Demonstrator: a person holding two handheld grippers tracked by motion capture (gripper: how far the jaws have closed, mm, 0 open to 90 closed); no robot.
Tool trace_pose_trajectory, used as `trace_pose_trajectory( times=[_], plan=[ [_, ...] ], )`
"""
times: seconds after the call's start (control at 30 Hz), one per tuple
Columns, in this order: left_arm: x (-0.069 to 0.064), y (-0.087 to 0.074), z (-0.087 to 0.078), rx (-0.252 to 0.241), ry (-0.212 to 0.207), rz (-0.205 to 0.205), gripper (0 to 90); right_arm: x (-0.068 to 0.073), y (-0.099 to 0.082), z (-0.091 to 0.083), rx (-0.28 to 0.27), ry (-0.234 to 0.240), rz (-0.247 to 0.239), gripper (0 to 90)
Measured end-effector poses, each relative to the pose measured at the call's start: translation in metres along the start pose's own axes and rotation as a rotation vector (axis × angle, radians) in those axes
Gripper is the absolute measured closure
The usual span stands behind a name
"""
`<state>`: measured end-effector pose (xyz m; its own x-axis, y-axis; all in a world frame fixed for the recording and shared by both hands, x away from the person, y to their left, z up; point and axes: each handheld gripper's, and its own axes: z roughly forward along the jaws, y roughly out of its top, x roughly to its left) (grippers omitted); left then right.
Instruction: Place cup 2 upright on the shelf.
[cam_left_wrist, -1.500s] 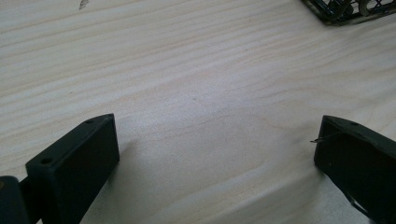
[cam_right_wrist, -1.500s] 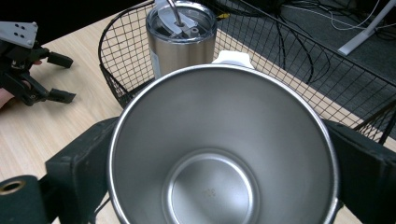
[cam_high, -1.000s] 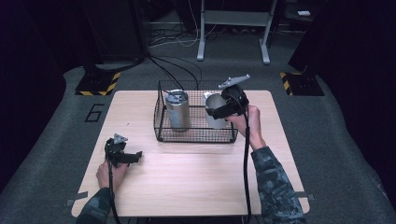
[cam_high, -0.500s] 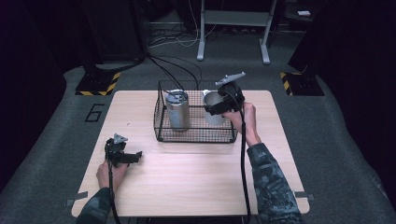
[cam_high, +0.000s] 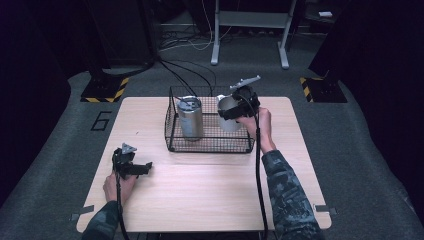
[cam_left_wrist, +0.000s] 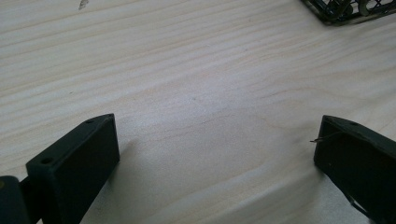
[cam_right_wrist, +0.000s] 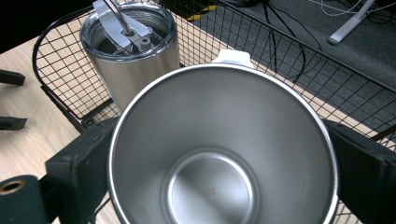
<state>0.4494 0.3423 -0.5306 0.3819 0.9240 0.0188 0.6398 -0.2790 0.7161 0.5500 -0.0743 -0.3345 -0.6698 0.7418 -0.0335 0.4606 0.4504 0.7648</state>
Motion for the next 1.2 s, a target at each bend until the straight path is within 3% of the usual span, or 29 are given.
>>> trace_pose_trajectory(
  times=[0.33, 0.5, 0.57, 0.6, 1.2],
  plan=[
    [0.0, 0.0, 0.0, -0.001, 0.001, 0.001, 0.1, -0.004, -0.003, 0.017, 0.014, -0.005, 0.045, 5.6],
    [0.0, 0.0, 0.0, 0.0, 0.001, 0.002, 0.1, -0.007, -0.004, 0.024, 0.021, -0.006, 0.034, 5.6],
    [0.0, 0.0, 0.0, 0.0, 0.0, 0.0, 0.1, -0.006, -0.005, 0.027, 0.02, -0.001, 0.056, 5.6],
    [0.0, 0.0, 0.0, -0.001, 0.001, 0.002, 0.1, -0.007, -0.005, 0.029, 0.02, -0.002, 0.04, 5.6],
    [0.0, 0.0, 0.0, -0.001, 0.001, 0.002, 0.1, -0.004, -0.017, 0.058, 0.071, 0.004, 0.074, 5.6]
  ],
)
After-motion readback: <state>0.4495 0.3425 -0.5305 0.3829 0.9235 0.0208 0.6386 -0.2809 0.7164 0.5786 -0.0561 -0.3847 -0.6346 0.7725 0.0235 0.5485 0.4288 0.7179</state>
